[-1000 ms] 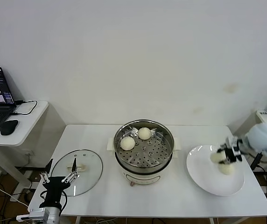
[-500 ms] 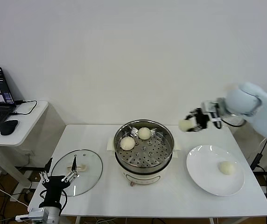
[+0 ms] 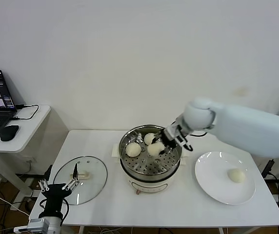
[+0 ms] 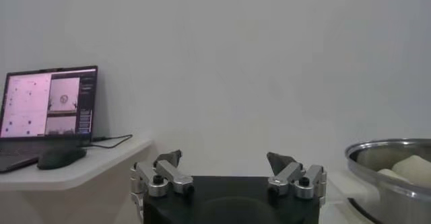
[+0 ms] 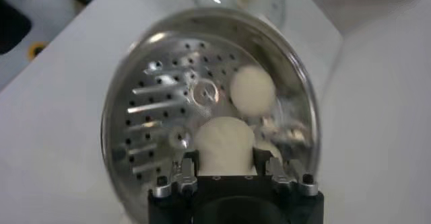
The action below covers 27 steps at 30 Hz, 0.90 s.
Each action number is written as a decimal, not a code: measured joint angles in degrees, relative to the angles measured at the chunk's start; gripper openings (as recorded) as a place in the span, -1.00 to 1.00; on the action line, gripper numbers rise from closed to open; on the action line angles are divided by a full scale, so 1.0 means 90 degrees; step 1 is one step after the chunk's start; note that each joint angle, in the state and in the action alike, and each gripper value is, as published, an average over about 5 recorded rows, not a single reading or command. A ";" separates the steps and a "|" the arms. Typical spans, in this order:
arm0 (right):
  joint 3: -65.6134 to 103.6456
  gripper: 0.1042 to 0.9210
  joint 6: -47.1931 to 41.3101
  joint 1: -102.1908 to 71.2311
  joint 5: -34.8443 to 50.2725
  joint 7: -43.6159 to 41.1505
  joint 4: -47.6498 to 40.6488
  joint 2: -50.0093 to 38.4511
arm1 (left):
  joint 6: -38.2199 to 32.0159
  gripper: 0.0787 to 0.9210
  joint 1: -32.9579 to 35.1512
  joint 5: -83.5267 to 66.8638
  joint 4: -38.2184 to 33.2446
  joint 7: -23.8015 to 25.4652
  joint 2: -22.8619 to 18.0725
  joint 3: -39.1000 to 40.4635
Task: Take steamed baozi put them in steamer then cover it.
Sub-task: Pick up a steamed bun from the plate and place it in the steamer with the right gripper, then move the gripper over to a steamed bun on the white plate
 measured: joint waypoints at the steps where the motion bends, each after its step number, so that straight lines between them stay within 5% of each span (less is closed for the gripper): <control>1: -0.0063 0.03 0.0087 0.0006 -0.0057 0.0001 -0.0017 0.0087 | -0.0003 0.77 0.0004 0.0004 0.0000 -0.0001 -0.0009 0.0004; 10: -0.0466 0.09 0.0710 0.0014 -0.0591 0.0005 -0.0064 0.0592 | -0.0036 0.77 0.0022 0.0009 0.0001 -0.0022 -0.0032 -0.0005; 19: -0.0520 0.65 0.0981 0.0153 -0.0831 0.0010 0.0001 0.0574 | -0.0040 0.77 0.0018 0.0004 -0.0017 -0.0026 -0.0017 -0.0003; 27: -0.0027 0.76 0.0698 0.0427 -0.0564 -0.0174 0.0169 -0.0052 | -0.0028 0.77 -0.0041 -0.0019 -0.0004 -0.0024 0.0068 -0.0001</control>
